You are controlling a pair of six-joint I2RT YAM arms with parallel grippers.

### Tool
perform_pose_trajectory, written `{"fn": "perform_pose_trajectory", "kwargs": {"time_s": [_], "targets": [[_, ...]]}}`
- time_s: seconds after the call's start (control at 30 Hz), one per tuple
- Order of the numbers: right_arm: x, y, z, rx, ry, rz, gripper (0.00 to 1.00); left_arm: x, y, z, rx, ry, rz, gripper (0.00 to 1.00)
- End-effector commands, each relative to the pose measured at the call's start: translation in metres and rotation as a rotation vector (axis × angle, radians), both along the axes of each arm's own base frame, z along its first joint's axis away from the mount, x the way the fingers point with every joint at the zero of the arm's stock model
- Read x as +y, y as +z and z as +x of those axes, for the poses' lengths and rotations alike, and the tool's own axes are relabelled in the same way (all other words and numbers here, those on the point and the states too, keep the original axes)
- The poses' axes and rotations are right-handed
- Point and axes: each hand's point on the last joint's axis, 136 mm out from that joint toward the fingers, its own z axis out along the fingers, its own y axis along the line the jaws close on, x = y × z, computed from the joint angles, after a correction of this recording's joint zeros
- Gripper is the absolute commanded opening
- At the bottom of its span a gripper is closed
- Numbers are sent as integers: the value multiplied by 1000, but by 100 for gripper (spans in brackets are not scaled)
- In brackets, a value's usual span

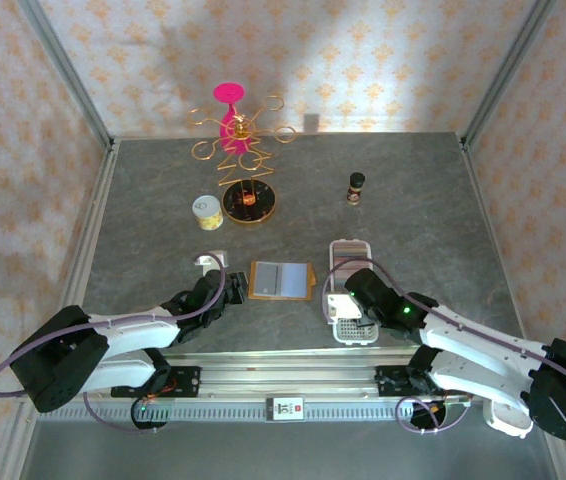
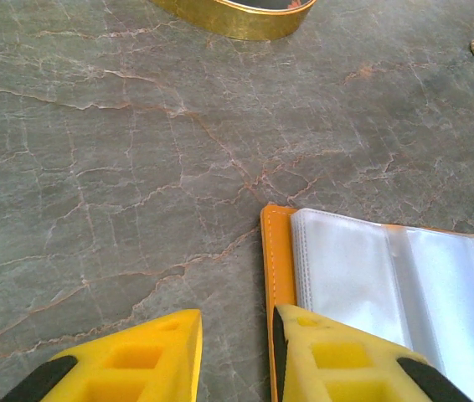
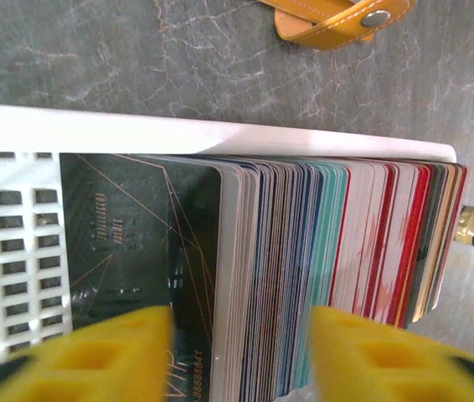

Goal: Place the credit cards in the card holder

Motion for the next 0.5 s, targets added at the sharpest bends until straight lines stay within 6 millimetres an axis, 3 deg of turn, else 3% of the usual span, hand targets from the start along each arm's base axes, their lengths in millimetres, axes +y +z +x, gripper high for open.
{"fn": "perform_pose_trajectory", "kwargs": {"time_s": [0.0, 0.1, 0.47], "targets": [[1, 9, 3, -16, -23, 29, 88, -2, 4, 4, -14, 7, -20, 30], [5, 5, 2, -2, -12, 44, 100, -2, 4, 4, -15, 7, -22, 30], [9, -7, 16, -12, -37, -11, 96, -2, 5, 3, -16, 4, -23, 30]]}}
